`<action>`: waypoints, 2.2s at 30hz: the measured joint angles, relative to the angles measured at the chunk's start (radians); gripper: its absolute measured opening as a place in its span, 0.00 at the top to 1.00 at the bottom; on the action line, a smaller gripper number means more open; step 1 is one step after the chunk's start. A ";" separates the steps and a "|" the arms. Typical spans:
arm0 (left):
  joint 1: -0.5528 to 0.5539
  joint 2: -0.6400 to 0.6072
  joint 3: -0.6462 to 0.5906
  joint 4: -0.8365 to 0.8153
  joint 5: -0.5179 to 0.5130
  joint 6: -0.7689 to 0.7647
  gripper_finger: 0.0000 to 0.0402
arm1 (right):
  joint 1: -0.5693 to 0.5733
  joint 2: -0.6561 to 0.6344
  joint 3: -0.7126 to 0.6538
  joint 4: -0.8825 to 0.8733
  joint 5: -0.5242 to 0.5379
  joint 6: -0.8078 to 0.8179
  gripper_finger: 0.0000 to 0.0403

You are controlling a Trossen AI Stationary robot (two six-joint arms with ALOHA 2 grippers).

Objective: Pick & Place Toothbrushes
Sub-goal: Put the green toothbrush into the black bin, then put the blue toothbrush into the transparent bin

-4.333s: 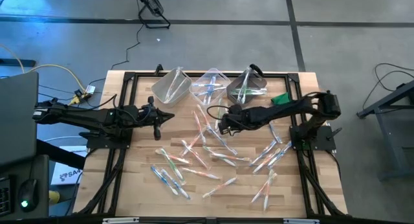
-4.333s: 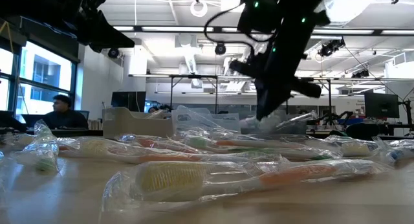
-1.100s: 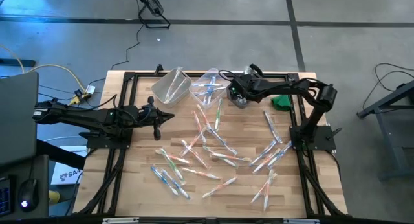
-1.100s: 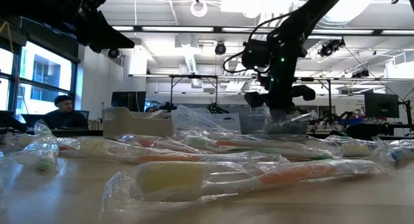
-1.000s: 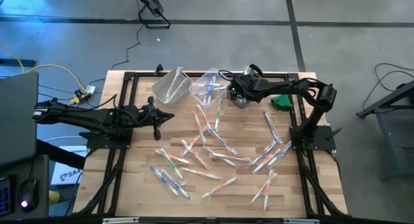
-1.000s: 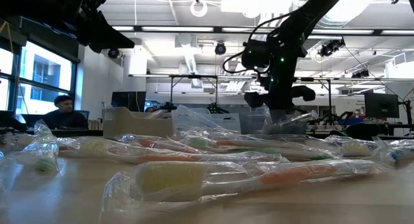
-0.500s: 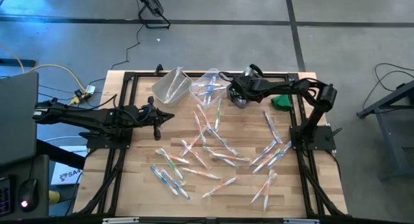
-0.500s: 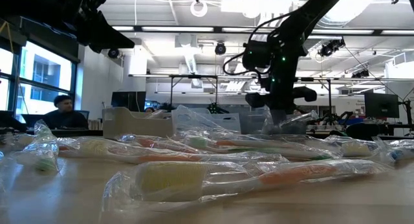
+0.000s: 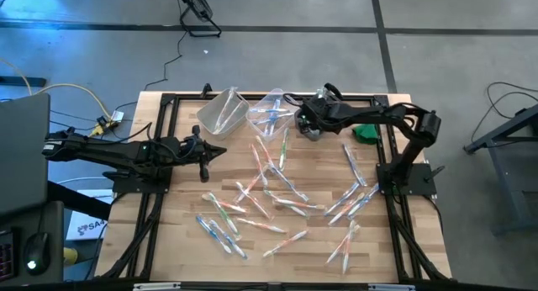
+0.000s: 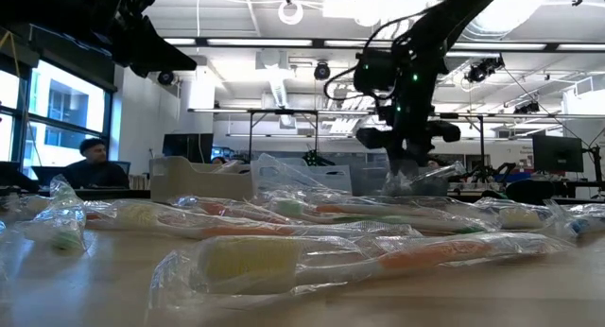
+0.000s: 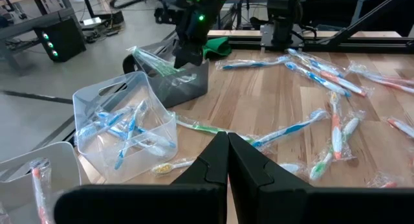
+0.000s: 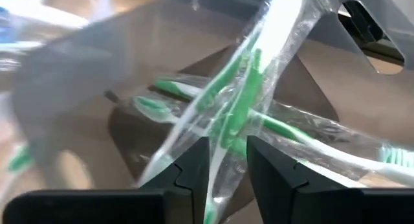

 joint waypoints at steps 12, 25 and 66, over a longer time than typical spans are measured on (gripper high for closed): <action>0.000 0.000 0.000 0.001 0.000 0.000 1.00 | 0.034 -0.173 0.009 -0.002 0.000 -0.028 0.76; 0.000 0.000 0.000 -0.001 0.000 0.000 1.00 | 0.156 -0.312 0.009 -0.122 -0.299 -0.156 0.76; 0.000 0.000 0.000 -0.002 0.000 0.000 1.00 | 0.221 -0.336 -0.009 -0.636 -0.409 0.028 0.76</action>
